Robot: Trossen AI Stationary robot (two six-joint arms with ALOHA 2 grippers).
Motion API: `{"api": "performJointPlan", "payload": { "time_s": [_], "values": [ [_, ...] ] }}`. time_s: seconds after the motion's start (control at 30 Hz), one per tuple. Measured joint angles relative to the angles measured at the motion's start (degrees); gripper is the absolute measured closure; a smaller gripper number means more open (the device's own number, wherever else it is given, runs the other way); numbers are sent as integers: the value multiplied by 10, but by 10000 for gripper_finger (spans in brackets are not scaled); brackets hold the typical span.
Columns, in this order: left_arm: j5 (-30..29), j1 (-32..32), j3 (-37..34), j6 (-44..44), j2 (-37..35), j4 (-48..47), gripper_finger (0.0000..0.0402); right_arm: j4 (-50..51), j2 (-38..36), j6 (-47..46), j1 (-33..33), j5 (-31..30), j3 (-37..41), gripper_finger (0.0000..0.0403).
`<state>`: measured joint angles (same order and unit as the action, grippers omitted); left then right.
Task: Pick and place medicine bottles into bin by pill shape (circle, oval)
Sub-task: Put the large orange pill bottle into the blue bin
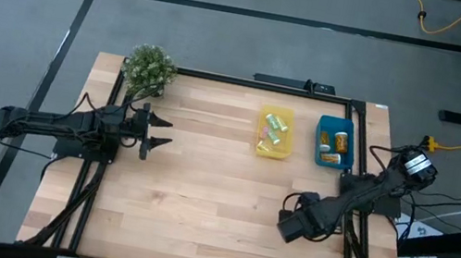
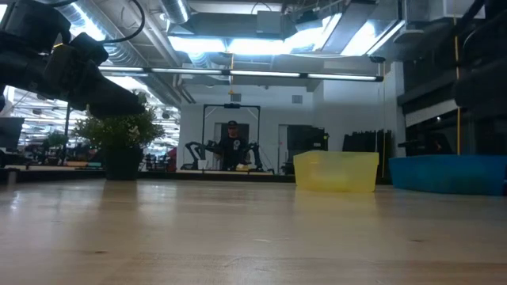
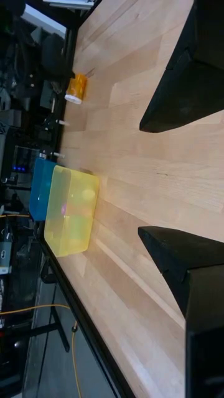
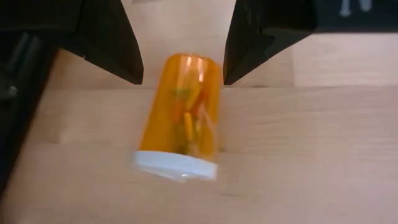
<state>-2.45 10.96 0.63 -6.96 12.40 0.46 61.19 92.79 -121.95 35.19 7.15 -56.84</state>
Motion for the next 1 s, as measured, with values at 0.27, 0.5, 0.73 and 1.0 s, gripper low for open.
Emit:
{"api": "performJointPlan", "payload": {
  "time_s": [0.27, 0.5, 0.73, 1.0],
  "values": [
    [0, 0, 0, 0, 0, 0, 147, -82, 0, 8, -1, 0, 69, 179],
    [0, 0, 0, 0, 0, 0, 147, -133, -3, 7, -3, 0, 112, 179],
    [0, 0, 0, 0, 0, 0, 147, -128, -2, 9, -17, 4, 118, 179],
    [0, 0, 0, 0, 0, 0, 147, -125, -1, 27, -30, -15, 118, 219]
  ]
}}
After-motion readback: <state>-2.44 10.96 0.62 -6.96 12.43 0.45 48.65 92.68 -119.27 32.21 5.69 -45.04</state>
